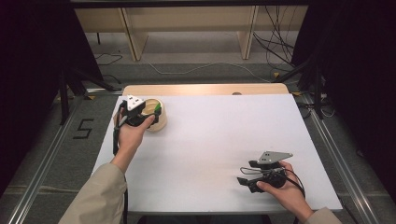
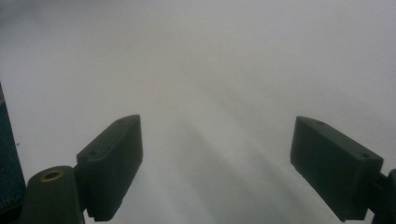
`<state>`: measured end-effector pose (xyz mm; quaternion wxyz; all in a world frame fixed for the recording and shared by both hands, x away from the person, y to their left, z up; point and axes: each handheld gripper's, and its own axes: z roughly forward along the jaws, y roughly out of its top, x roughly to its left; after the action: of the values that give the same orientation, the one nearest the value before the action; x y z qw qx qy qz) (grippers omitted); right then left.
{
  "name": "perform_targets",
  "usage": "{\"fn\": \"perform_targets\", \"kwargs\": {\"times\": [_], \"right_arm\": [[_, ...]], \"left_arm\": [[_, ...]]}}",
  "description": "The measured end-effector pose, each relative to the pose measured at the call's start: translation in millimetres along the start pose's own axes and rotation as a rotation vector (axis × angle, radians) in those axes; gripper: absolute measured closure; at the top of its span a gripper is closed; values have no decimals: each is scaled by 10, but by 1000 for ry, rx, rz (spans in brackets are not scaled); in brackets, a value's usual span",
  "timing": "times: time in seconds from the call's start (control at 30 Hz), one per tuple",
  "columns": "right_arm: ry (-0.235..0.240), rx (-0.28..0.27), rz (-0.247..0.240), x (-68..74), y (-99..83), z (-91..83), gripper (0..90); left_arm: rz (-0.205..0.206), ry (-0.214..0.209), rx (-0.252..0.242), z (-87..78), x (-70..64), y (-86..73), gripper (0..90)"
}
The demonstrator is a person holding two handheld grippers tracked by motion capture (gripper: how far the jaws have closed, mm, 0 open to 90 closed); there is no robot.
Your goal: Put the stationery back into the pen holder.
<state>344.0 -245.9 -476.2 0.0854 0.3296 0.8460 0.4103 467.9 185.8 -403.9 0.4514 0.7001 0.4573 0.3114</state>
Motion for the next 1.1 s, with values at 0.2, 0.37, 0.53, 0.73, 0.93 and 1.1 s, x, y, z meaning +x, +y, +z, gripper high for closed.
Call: {"fn": "perform_targets", "kwargs": {"times": [0.2, 0.37, 0.53, 0.73, 0.93, 1.1], "right_arm": [[2, 0, -2, 2, 0, 0, 180], [2, 0, -1, 1, 0, 1, 179], [2, 2, -7, 4, 0, -2, 179], [1, 0, -1, 1, -2, -7, 177], [0, 1, -7, 10, 1, -4, 174], [2, 2, -5, 11, -3, -1, 174]], "left_arm": [[55, -53, -10, -110, -192, 17, 281], [86, -98, -12, -186, -336, -11, 265], [110, -141, -9, -290, -461, -75, 259], [156, -221, 11, -492, -573, -249, 250], [168, -258, 10, -721, -632, -500, 242], [140, -281, 21, -868, -651, -749, 246]]}}
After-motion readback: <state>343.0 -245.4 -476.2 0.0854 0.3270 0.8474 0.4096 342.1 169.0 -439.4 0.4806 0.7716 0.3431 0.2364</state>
